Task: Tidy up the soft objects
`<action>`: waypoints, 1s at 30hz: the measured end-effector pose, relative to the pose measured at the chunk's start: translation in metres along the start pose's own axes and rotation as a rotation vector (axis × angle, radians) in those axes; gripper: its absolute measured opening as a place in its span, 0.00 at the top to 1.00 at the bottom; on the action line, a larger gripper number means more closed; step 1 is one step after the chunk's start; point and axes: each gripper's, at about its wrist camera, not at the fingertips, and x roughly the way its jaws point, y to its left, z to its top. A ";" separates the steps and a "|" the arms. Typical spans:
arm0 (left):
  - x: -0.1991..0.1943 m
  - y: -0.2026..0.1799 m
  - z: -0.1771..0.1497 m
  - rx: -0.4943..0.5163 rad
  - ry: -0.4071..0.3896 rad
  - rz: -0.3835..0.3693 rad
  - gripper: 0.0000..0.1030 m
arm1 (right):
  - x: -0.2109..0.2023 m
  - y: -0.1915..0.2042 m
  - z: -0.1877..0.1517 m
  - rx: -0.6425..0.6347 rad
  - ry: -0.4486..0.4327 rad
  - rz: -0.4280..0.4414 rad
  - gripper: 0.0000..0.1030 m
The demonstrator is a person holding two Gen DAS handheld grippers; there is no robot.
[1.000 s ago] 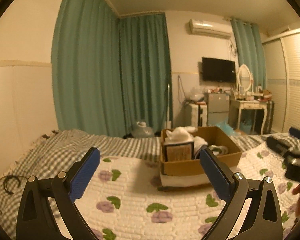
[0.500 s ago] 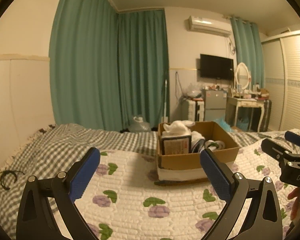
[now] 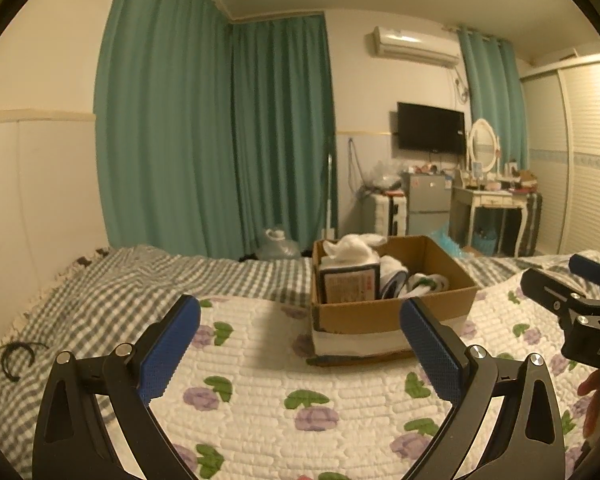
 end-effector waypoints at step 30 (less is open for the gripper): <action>0.001 -0.003 -0.004 -0.006 0.022 0.004 0.01 | 0.002 0.000 -0.003 0.010 0.018 -0.006 0.00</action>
